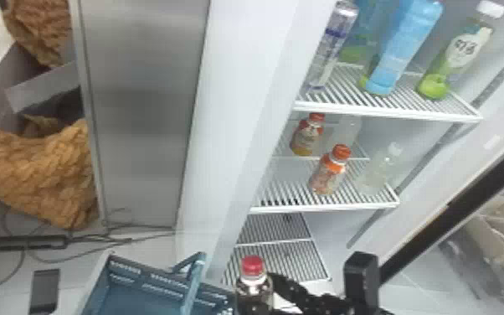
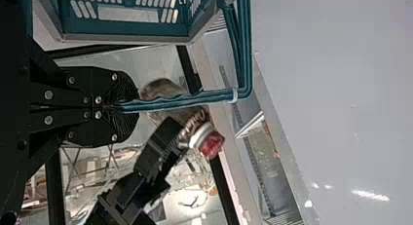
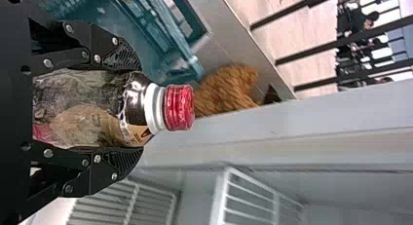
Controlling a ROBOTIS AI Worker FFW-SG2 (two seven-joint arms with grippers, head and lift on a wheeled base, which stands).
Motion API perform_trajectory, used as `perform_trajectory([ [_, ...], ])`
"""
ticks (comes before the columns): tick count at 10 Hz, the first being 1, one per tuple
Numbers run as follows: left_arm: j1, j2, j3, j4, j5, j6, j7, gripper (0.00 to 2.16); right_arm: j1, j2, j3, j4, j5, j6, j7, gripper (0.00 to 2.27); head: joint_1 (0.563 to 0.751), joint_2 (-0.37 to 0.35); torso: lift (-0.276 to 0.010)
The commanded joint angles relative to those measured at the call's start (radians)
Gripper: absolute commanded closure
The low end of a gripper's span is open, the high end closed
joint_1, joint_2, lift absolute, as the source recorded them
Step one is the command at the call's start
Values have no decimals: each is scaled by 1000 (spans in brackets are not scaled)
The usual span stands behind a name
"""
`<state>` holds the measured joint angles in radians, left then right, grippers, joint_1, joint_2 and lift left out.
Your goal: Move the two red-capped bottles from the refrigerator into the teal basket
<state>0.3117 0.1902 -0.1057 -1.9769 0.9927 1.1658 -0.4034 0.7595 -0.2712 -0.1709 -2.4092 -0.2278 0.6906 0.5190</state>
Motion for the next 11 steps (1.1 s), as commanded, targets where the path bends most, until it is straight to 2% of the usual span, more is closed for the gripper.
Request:
perform_trajectory([
  [1,0,0,2,0,0,0,0,1164,-45,-6,33,62,-4,19,16,800,695,-350,-224],
  [5,5,-3,8,0,0,0,0,1164,-166,-17,93,236,-57,6,91,800,695,-350,-224],
  [7,5,-3,8,0,2,0,1,1164,-180,-17,101,270,-77,-6,104,795,695,-350,-224],
  [9,5,-3,4,0,8,0,0,1164,-190,-17,101,305,-107,-8,105,628,695,-347,-224],
  [11,10,-3,0,0,20,2,0,1164,-210,-13,107,339,-121,-13,105,340,695,-350,-224],
])
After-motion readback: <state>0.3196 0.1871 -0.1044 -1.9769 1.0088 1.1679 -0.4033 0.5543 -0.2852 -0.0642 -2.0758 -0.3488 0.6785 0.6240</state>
